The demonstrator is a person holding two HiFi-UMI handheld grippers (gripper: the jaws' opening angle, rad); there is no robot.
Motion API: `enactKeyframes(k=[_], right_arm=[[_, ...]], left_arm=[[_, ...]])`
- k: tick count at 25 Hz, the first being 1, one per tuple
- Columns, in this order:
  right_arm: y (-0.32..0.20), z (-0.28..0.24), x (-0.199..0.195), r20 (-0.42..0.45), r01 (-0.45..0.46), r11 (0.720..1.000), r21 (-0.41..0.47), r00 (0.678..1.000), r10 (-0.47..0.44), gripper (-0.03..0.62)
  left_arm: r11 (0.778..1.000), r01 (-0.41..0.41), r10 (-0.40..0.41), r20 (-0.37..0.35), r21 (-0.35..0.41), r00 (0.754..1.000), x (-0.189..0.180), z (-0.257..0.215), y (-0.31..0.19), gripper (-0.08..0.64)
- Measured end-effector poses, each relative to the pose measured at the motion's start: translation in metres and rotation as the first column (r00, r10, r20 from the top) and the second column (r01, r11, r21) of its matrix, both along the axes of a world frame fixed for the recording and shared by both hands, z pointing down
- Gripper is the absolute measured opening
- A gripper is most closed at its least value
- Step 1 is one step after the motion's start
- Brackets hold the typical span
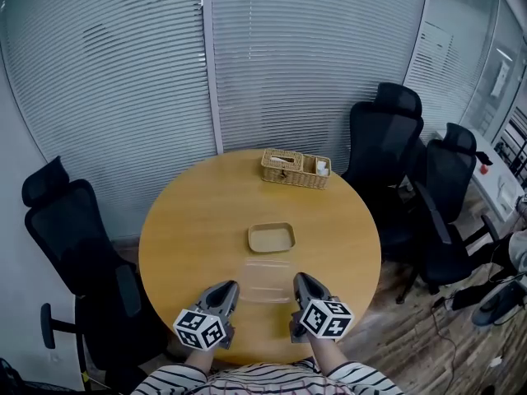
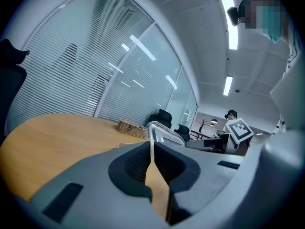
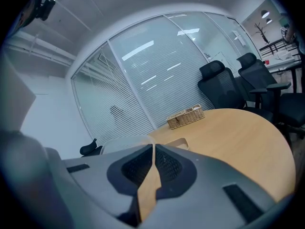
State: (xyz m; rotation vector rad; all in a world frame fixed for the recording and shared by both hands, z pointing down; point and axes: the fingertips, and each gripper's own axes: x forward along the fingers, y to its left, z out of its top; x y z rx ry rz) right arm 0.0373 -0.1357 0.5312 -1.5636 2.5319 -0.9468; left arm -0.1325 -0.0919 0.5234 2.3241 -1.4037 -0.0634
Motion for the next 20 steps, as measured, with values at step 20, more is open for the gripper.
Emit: enactKeyframes(k=[20], right_arm=[[0.021,0.020,-0.001,-0.035,-0.002,0.999,-0.032,0.999,0.001,0.038]], left_arm=[[0.999,-0.007,0.007,-0.013,-0.031,1.000,0.000,0.020,0.023,0.043]])
